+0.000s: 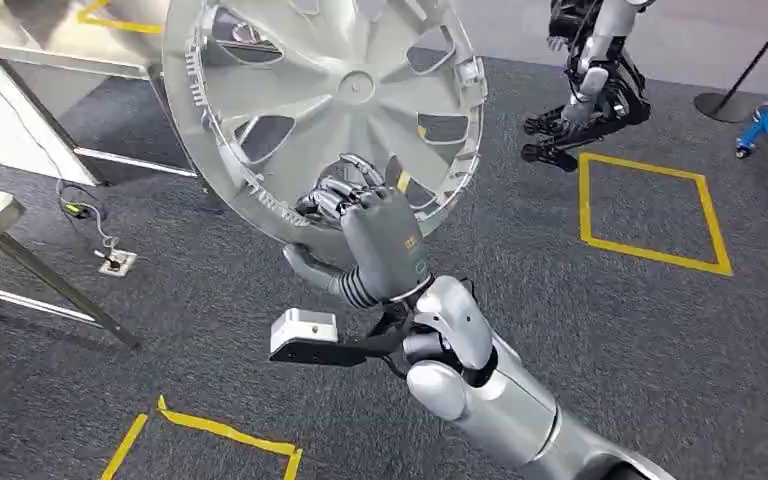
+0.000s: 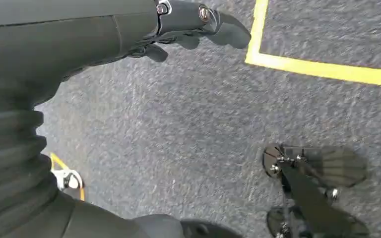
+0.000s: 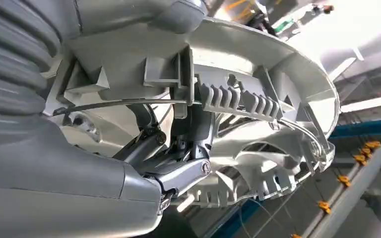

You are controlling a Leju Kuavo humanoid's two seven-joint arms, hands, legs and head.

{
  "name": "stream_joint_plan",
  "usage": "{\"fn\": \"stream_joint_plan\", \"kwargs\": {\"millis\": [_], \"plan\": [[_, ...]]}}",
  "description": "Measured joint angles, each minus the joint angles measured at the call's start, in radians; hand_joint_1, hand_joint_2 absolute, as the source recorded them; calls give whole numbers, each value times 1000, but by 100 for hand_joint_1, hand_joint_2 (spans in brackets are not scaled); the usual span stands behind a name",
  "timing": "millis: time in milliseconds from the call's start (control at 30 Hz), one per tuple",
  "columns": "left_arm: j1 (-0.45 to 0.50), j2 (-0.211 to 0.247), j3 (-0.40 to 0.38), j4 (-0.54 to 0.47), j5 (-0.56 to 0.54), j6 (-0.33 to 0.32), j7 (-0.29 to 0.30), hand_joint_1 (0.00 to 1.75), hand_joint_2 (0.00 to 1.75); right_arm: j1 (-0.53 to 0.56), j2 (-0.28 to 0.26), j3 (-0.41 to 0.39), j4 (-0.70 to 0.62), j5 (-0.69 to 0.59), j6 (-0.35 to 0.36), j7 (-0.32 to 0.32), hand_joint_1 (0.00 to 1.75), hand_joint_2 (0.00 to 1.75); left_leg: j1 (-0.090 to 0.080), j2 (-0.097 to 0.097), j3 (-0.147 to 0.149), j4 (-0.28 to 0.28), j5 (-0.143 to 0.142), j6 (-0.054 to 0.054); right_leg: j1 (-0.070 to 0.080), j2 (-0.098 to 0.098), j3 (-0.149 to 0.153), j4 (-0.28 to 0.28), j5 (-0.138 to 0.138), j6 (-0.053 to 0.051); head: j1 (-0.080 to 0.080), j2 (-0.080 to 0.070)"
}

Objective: Take the parts from the cabinet and place them on the table.

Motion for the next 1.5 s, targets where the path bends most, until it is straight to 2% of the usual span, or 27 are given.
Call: {"fn": "stream_joint_plan", "kwargs": {"millis": [67, 133, 233, 267, 300, 433, 533, 600, 633, 667, 733, 767, 800, 867, 933, 967, 1000, 1033, 1133, 1167, 1233, 1267, 1300, 1333, 1433, 1467, 1500], "plan": [[-6, 0, 0, 0, -8, -3, 0, 0, 175, 11, -2, -3, -1, 5, -2, 3, 175, 175, 2, 42, -73, 159, -77, -8, 3, -33, 0, 0, -2, -3, 0, 0], [-9, 0, -1, 0, -29, -10, 8, 0, 175, 27, -5, -8, -5, 12, -5, 12, 175, 175, 3, 49, -102, 227, -89, -14, 4, -62, 0, 1, -4, -2, -1, 0], [-17, 2, -3, -2, -57, -16, 17, 0, 175, 48, -16, -31, -21, 16, -13, 23, 175, 175, 6, 78, 9, 32, 15, -17, 1, -102, 4, 5, -10, 7, -1, 0], [-24, 2, -4, -3, -64, -17, 18, 0, 175, 51, -25, -40, -29, 15, -15, 26, 175, 175, 4, 132, 53, -51, 33, -17, 5, -113, 4, 12, -15, 14, -1, 0], [-35, 1, -6, -3, -69, -19, 19, 0, 175, 53, -37, -50, -35, 9, -15, 24, 175, 175, -5, 148, 58, -60, 23, -3, 14, -122, 0, 19, -21, 21, -6, 0], [-41, 8, -10, -4, -68, -30, 21, 0, 175, 36, -55, -60, -43, -29, -13, -8, 175, 175, -3, 95, 48, -58, 30, 26, 13, -158, 5, 20, -25, 35, 5, 0], [-39, 15, -10, -3, -56, -33, 16, 0, 175, 17, -56, -57, -41, -42, -12, -19, 175, 175, 4, 63, 45, -60, 36, 41, 1, -40, -50, 154, -111, 49, 11, 0], [-36, 18, -10, -3, -51, -33, 10, 0, 175, 14, -57, -54, -32, -44, -12, -21, 175, 175, 3, 31, 42, -60, 38, 44, 0, -22, -122, 304, -167, 52, 12, 0], [-31, 19, -10, -3, -50, -33, 9, 0, 175, 10, -57, -50, -28, -45, -11, -21, 175, 175, 3, 14, 42, -59, 39, 44, 0, -21, -138, 331, -166, 51, 13, 0], [-26, 19, -9, -3, -47, -33, 8, 0, 175, 5, -56, -48, -25, -47, -10, -21, 175, 175, 3, -1, 42, -59, 40, 42, 0, -21, -129, 308, -141, 48, 12, 0], [-20, 19, -9, -3, -42, -33, 8, 0, 175, -3, -54, -44, -21, -49, -9, -19, 175, 175, 5, -35, 42, -57, 43, 38, -3, -4, -58, 156, -52, 41, 13, 0], [-20, 19, -8, -3, -41, -32, 6, 0, 175, -7, -54, -42, -19, -49, -8, -20, 175, 175, 7, -49, 41, -56, 44, 34, -6, 34, -14, 65, -14, 37, 13, 0], [-22, 20, -8, -3, -39, -31, 3, 0, 175, -10, -53, -38, -17, -49, -6, -21, 175, 175, 3, -64, 33, -54, 47, 25, -8, 79, -2, 30, -31, 37, 12, 0], [-21, 22, -7, -3, -35, -29, -2, 0, 175, -16, -50, -34, -14, -48, -5, -21, 175, 175, 12, -86, 24, -59, 56, 10, -3, 59, -6, 29, -26, 40, 15, 0], [-11, 24, -6, -3, -33, -28, -6, 0, 175, -28, -37, -30, -12, -47, -4, -18, 175, 175, 13, -111, 21, -70, 65, -9, -3, 36, 1, 23, -19, 28, 15, 0], [-9, 26, -6, -2, -33, -29, -7, 0, 175, -34, -32, -30, -11, -47, -4, -15, 175, 175, 13, -71, 15, -60, 59, -9, -8, 18, 4, 13, -12, 18, 14, 0], [-12, 26, -6, -2, -33, -32, -7, 0, 175, -35, -30, -29, -10, -47, -5, -14, 175, 175, 4, -5, 2, -33, 36, -12, -6, 10, 6, 9, -10, 11, 6, 0], [-17, 26, -6, -3, -33, -34, -7, 0, 175, -37, -30, -29, -8, -47, -5, -11, 175, 175, 5, 27, -29, 31, -3, -15, -3, -7, 6, 9, -10, 4, 0, 0], [-24, 26, -6, -2, -33, -34, -5, 0, 175, -37, -30, -27, -3, -45, -5, -10, 175, 175, 7, 47, -117, 235, -81, -24, 0, -53, 4, 11, -12, 2, 0, 0], [-23, 27, -6, -2, -33, -34, -3, 0, 175, -37, -30, -26, -2, -45, -4, -10, 175, 175, 8, 49, -111, 229, -68, -25, 0, -66, 4, 11, -12, 2, 0, 0], [-21, 28, -5, -2, -33, -34, 2, 0, 175, -38, -30, -26, 1, -47, -4, -8, 175, 175, 8, 63, -33, 92, 4, -25, 0, -91, 5, 13, -15, 6, 0, 0], [-22, 28, -5, -3, -33, -34, 6, 0, 175, -42, -30, -26, 2, -47, -4, -8, 175, 175, 7, 92, 18, 2, 38, -24, 0, -102, 6, 17, -18, 10, 0, 0], [-24, 27, -5, -2, -33, -34, 8, 0, 175, -46, -30, -26, 3, -47, -4, -8, 175, 175, -1, 142, 43, -54, 25, -19, 6, -112, 4, 22, -22, 17, 0, 0], [-25, 26, -5, -3, -33, -34, 9, 0, 175, -52, -32, -26, 6, -50, -6, -6, 175, 175, -1, 124, 46, -56, 35, 3, 12, -119, 1, 27, -25, 23, 0, 0], [-20, 25, -5, -2, -34, -34, 18, 0, 175, -63, -34, -26, 14, -56, -15, -7, 175, 175, -4, 90, 35, -52, 38, 21, 12, -147, 8, 23, -24, 36, 3, 0], [-19, 25, -5, -2, -35, -34, 19, 0, 175, -68, -35, -27, 15, -59, -21, -7, 175, 175, 2, 79, 38, -56, 43, 30, 9, -139, 6, 26, -32, 46, 3, 0], [-20, 20, -5, -2, -35, -34, 21, 0, 175, -73, -38, -27, 17, -64, -24, -7, 175, 175, 4, 70, 37, -57, 44, 33, 3, -84, 0, 49, -50, 52, 4, 0]]}}
